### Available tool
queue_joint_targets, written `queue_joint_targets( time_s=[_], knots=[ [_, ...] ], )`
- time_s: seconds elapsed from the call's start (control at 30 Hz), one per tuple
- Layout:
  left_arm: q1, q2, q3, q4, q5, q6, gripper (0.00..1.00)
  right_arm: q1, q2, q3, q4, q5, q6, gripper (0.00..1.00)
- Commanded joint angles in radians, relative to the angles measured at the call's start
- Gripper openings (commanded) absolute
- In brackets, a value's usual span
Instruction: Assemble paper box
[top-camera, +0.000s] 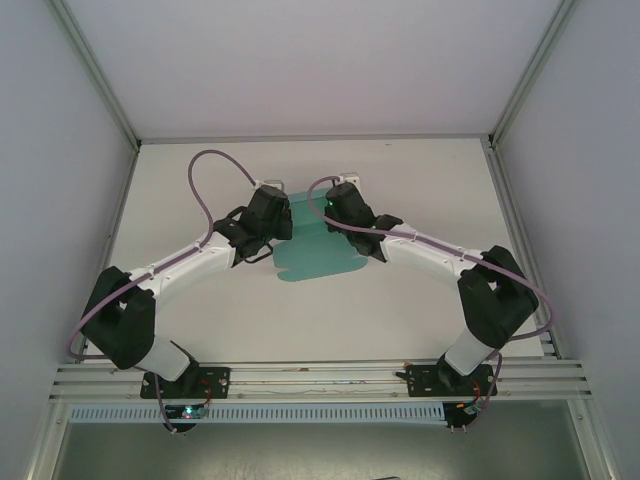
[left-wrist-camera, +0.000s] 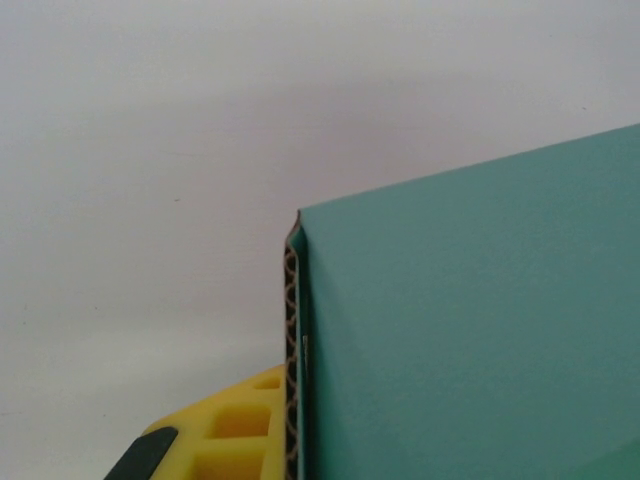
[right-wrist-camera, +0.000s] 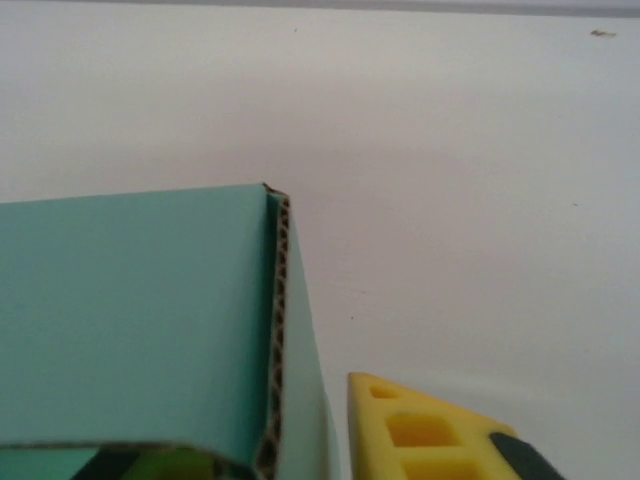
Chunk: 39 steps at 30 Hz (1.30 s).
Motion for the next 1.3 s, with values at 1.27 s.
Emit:
queue_joint_targets(
  time_s=[1.27],
  knots=[
    [0.003, 0.014, 0.059, -0.051, -0.018, -0.012, 0.00, -0.184, -0.052, -0.174, 0.389, -0.380, -0.141, 0.29]
  ],
)
